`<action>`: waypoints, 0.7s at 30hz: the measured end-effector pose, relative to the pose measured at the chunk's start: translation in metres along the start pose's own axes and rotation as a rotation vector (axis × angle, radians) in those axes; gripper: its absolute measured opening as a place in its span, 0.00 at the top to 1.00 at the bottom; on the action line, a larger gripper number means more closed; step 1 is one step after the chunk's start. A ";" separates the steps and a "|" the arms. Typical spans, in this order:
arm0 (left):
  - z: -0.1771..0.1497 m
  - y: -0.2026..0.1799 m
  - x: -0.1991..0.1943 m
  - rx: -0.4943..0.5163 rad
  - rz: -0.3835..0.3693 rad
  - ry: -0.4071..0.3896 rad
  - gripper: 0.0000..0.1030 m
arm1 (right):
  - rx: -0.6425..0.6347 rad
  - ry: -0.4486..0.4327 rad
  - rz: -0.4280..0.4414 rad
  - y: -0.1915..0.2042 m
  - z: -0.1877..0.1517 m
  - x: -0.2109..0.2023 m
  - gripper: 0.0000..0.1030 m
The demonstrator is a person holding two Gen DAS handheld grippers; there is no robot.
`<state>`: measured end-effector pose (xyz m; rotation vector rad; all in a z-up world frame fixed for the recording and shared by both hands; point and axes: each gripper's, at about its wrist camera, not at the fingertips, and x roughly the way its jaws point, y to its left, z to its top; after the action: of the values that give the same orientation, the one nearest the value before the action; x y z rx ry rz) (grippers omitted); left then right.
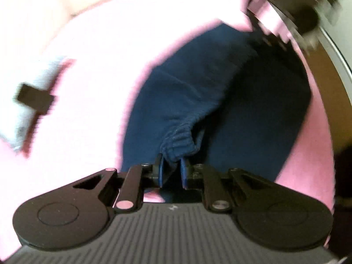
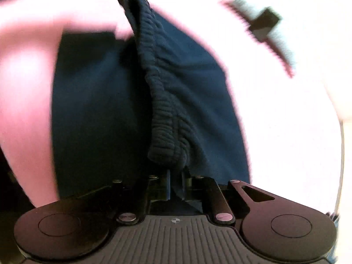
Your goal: Fold clothes
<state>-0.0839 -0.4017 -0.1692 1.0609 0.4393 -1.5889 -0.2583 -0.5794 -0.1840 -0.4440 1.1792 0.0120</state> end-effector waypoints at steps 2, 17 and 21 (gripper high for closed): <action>0.015 0.029 -0.031 -0.066 0.054 -0.059 0.89 | 0.111 -0.069 0.048 -0.008 0.015 -0.047 0.95; 0.255 0.118 -0.182 0.078 0.296 -0.454 1.00 | 0.890 -0.824 0.195 -0.118 -0.039 -0.340 0.97; 0.365 0.076 -0.157 0.174 0.228 -0.551 1.00 | 1.078 -0.876 0.033 -0.168 -0.148 -0.376 0.97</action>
<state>-0.1631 -0.6078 0.1698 0.7230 -0.1878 -1.6481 -0.4969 -0.7005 0.1619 0.5140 0.2107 -0.3528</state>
